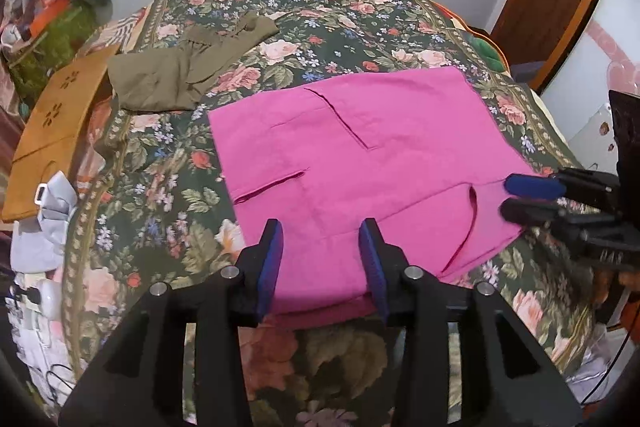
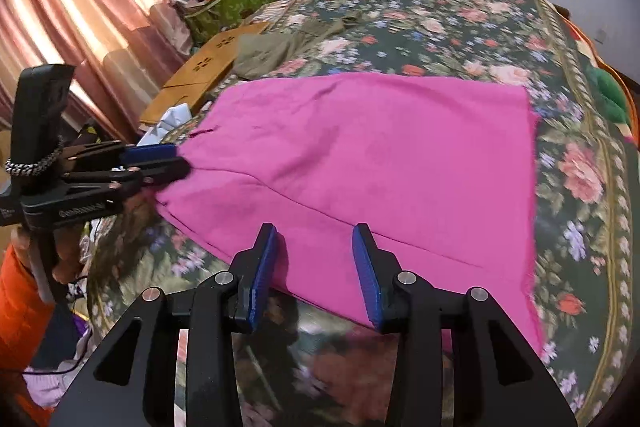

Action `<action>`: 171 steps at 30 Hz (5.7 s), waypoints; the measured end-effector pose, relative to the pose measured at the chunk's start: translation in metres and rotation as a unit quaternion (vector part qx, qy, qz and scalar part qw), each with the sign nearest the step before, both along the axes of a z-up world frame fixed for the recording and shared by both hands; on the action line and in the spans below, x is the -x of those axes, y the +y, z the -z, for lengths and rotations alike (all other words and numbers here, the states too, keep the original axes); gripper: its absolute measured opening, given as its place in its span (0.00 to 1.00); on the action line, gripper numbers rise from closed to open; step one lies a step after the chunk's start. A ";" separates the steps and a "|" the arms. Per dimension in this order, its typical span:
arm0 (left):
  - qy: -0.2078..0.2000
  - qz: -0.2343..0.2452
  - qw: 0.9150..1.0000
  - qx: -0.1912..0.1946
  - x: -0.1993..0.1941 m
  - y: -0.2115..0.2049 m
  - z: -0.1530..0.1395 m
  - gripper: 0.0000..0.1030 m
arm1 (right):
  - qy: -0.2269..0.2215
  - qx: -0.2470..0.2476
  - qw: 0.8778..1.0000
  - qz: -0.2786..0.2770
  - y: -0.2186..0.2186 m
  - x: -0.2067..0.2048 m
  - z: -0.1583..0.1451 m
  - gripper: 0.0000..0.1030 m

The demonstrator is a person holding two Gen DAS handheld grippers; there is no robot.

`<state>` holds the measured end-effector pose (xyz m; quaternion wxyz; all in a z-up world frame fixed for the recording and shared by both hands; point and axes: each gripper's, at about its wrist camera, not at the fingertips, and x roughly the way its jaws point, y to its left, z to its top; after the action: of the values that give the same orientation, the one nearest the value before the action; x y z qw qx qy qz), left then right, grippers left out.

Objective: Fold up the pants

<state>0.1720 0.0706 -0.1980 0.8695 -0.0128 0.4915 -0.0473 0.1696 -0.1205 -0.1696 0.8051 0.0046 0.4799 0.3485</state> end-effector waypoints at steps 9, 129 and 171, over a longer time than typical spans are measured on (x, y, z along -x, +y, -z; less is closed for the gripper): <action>-0.008 -0.005 1.000 -0.016 0.010 0.009 -0.003 0.53 | 0.035 0.012 0.997 0.064 -0.061 0.000 0.017 0.39; 0.077 0.013 0.996 -0.050 -0.137 0.009 0.033 0.78 | 0.072 0.088 0.992 -0.051 0.042 -0.109 0.035 0.84; -0.003 -0.143 0.989 0.031 0.023 0.035 -0.016 0.89 | -0.029 0.042 0.999 0.010 0.020 -0.018 -0.020 0.87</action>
<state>0.1492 0.1054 -0.1821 0.8681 -0.1098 0.4802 0.0621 0.1879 -0.1009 -0.1492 0.8215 -0.0344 0.4703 0.3205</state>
